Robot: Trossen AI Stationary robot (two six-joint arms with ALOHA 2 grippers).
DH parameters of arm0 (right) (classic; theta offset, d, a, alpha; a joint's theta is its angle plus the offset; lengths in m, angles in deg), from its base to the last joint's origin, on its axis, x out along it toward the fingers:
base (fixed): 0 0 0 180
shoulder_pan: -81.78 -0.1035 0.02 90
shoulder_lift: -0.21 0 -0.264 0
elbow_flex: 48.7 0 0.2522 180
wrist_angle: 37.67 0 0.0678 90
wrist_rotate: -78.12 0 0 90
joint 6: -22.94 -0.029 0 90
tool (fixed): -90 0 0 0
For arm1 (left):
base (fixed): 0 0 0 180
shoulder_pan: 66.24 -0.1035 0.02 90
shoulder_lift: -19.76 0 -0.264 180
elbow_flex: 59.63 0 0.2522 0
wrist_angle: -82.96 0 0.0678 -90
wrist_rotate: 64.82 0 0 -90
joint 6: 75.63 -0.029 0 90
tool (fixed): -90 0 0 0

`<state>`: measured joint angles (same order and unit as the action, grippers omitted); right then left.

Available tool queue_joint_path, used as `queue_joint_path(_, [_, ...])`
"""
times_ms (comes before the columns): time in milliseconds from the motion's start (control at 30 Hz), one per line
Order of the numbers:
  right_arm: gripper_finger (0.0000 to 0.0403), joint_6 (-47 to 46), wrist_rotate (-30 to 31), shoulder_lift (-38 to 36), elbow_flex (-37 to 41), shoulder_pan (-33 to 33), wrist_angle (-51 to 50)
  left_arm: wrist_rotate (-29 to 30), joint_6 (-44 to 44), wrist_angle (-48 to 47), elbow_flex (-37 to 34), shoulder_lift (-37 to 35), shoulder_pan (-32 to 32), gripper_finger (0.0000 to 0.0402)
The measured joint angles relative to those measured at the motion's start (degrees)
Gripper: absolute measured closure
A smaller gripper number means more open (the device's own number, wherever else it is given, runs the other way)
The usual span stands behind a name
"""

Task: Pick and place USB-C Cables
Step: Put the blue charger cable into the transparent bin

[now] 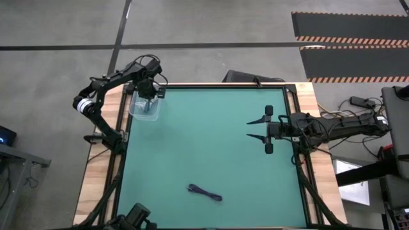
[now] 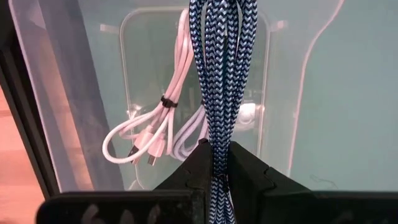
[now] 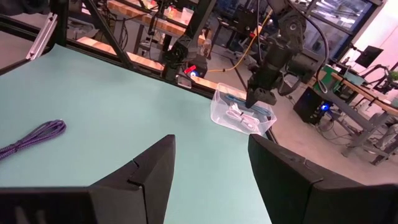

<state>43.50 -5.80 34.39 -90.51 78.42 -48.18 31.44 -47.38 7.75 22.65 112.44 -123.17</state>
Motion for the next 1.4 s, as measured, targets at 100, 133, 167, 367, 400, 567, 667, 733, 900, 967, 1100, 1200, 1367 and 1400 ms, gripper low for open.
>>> queue_joint_path(100, [0.0207,0.02,0.0,0.0,0.0,0.02,-0.02,0.0,0.0,0.68,-1.16,-0.02,0.0,0.0381])
queue_joint_path(133, [0.0207,0.02,0.01,-0.01,0.0,0.01,0.0,0.0,0.0,1.12,-1.52,-0.02,0.0,0.0381])
queue_joint_path(167, [0.0207,0.02,0.0,-0.02,0.0,0.01,-0.02,0.0,0.0,1.32,-1.76,-0.02,0.0,0.0381])
queue_joint_path(367, [0.0207,0.02,0.02,0.0,0.0,0.02,0.0,0.01,-0.02,2.61,-2.47,-0.02,0.0,0.0381])
queue_joint_path(400, [0.0207,0.02,0.0,0.0,0.0,0.0,-0.02,0.01,-0.02,2.76,-2.47,-0.02,0.0,0.0381])
queue_joint_path(567, [0.0207,0.02,0.02,-0.02,0.0,0.0,0.0,0.01,0.0,2.8,-2.47,-0.02,0.0,0.0381])
queue_joint_path(667, [0.0207,0.02,0.0,-0.02,0.0,0.0,0.0,0.0,0.0,3.18,-2.47,-0.02,0.0,0.0381])
queue_joint_path(733, [0.0207,0.02,0.0,0.0,0.0,0.0,0.0,0.0,0.08,3.94,-2.47,-0.02,0.0,0.0381])
queue_joint_path(900, [0.0207,0.04,0.02,0.0,0.0,0.0,-0.02,0.0,0.35,4.5,-2.54,-0.02,0.0,0.0381])
queue_joint_path(967, [0.0207,0.04,0.0,0.0,0.0,0.02,0.0,0.0,0.37,4.51,-2.56,-0.02,0.0,0.0381])
queue_joint_path(1100, [0.0207,0.04,0.0,-0.01,0.0,0.02,0.0,0.0,0.42,5.16,-2.97,-0.02,0.0,0.0381])
queue_joint_path(1200, [0.0207,0.04,0.0,-0.01,0.0,0.0,0.0,0.0,0.42,5.71,-3.43,-0.02,0.0,0.0381])
queue_joint_path(1367, [0.0207,0.1,0.0,0.0,0.0,0.01,0.0,0.0,0.42,6.18,-4.89,-0.02,0.0,0.0381])
queue_joint_path(1400, [0.0207,0.14,0.0,0.0,0.0,0.02,-0.02,0.0,0.42,6.47,-5.3,-0.02,0.0,0.0381])
